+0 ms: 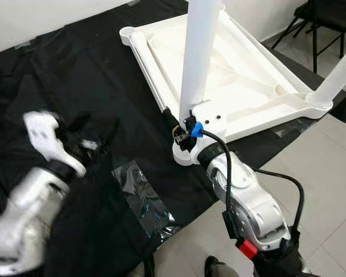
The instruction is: Building children table
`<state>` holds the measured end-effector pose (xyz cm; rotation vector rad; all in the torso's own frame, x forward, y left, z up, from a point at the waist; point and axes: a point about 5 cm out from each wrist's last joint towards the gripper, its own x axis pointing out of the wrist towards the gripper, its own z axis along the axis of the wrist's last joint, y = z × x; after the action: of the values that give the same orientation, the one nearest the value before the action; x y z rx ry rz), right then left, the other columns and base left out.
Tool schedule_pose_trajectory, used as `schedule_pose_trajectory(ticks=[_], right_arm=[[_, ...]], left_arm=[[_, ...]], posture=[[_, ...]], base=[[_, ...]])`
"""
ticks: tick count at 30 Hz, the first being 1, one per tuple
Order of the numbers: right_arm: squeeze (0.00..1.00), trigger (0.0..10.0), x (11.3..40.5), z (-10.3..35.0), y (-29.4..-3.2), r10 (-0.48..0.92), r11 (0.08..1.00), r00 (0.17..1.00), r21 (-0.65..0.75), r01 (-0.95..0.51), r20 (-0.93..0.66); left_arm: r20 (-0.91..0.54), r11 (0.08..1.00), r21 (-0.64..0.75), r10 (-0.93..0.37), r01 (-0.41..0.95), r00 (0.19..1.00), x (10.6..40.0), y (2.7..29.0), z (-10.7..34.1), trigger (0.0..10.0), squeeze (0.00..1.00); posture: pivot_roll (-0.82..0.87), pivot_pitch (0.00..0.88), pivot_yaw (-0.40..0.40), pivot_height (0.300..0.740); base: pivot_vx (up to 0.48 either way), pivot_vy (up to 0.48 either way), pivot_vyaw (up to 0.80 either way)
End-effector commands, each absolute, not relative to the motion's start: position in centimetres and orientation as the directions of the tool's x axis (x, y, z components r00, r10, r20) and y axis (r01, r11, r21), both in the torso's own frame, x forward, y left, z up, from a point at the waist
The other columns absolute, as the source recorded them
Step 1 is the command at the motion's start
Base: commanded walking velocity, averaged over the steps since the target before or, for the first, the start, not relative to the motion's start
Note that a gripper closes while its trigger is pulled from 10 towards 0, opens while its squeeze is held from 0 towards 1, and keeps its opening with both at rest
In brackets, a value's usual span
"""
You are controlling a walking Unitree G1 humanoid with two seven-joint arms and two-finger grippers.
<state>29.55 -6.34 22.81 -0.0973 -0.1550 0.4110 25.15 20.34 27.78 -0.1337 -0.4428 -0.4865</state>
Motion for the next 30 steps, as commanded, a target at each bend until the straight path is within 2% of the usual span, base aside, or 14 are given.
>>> schedule_pose_trajectory(ticks=[1,3,4,5,6,8,9,12,15,23,26,30], right_arm=[[0.00,10.0,30.5,18.0,-7.6,0.322,0.939,0.942,-0.092,-0.331,-0.095],[0.00,10.0,30.9,18.1,-7.6,0.318,0.941,0.944,-0.096,-0.326,-0.085],[0.00,10.0,30.9,18.1,-7.6,0.318,0.941,0.944,-0.096,-0.326,-0.085],[0.00,10.0,31.1,18.2,-7.6,0.317,0.941,0.945,-0.097,-0.325,-0.083],[0.00,10.0,31.1,18.2,-7.6,0.317,0.941,0.945,-0.097,-0.325,-0.083],[0.00,10.0,31.4,18.3,-7.5,0.318,0.941,0.945,-0.099,-0.324,-0.076],[0.00,10.0,31.4,18.3,-7.5,0.318,0.941,0.945,-0.099,-0.324,-0.076],[0.00,10.0,31.8,18.8,-6.9,0.343,0.933,0.938,-0.093,-0.347,-0.053],[0.00,10.0,31.9,19.2,-6.5,0.356,0.929,0.934,-0.092,-0.358,-0.036],[0.00,10.0,32.2,19.4,-6.1,0.372,0.924,0.928,-0.094,-0.372,-0.020],[0.00,10.0,32.3,19.4,-6.1,0.372,0.924,0.928,-0.093,-0.372,-0.016],[0.00,10.0,32.3,19.5,-6.1,0.371,0.924,0.929,-0.092,-0.370,-0.013]], left_arm=[[0.438,0.827,-0.004,-0.504,0.562,0.744,24.5,20.0,28.1,10.0,0.00],[0.459,0.688,0.059,-0.662,0.723,0.593,23.6,18.9,30.3,10.0,0.00],[0.459,0.688,0.059,-0.662,0.723,0.593,23.6,18.9,30.3,10.0,0.00],[0.460,0.637,0.082,-0.706,0.766,0.538,23.4,18.5,30.9,10.0,0.00],[0.460,0.637,0.082,-0.706,0.766,0.538,23.4,18.5,30.9,10.0,0.00],[0.456,0.567,0.101,-0.757,0.817,0.468,23.5,17.7,32.0,10.0,0.00],[0.456,0.567,0.101,-0.757,0.817,0.468,23.5,17.7,32.0,10.0,0.00],[0.408,0.498,0.110,-0.811,0.860,0.418,24.3,15.7,32.2,10.0,0.00],[0.375,0.517,0.117,-0.814,0.848,0.444,25.4,14.6,31.8,10.0,0.00],[0.364,0.648,0.108,-0.731,0.754,0.577,28.5,12.2,32.1,10.0,0.00],[0.382,0.669,0.094,-0.708,0.737,0.594,29.2,11.4,32.8,10.0,0.00],[0.426,0.656,0.085,-0.705,0.750,0.568,29.3,10.7,33.9,10.0,0.00]], posture=[[0.03,0.247,0.047,0.740],[0.03,0.232,0.044,0.740],[0.03,0.232,0.044,0.740],[0.03,0.230,0.043,0.740],[0.03,0.230,0.043,0.740],[0.03,0.217,0.044,0.740],[0.03,0.217,0.044,0.740],[0.03,0.206,0.052,0.740],[0.03,0.202,0.057,0.740],[0.03,0.204,0.065,0.740],[0.03,0.206,0.068,0.740],[0.03,0.210,0.071,0.740]], base=[[0.000,0.000,0.00],[0.000,0.000,0.00],[0.000,0.000,0.00],[0.000,0.000,0.00],[0.000,0.000,0.00],[0.000,0.000,0.00],[0.000,0.000,0.00],[0.000,0.000,0.00],[0.000,0.000,0.00],[0.000,0.000,0.00],[0.000,0.000,0.00],[0.000,0.000,0.00]])
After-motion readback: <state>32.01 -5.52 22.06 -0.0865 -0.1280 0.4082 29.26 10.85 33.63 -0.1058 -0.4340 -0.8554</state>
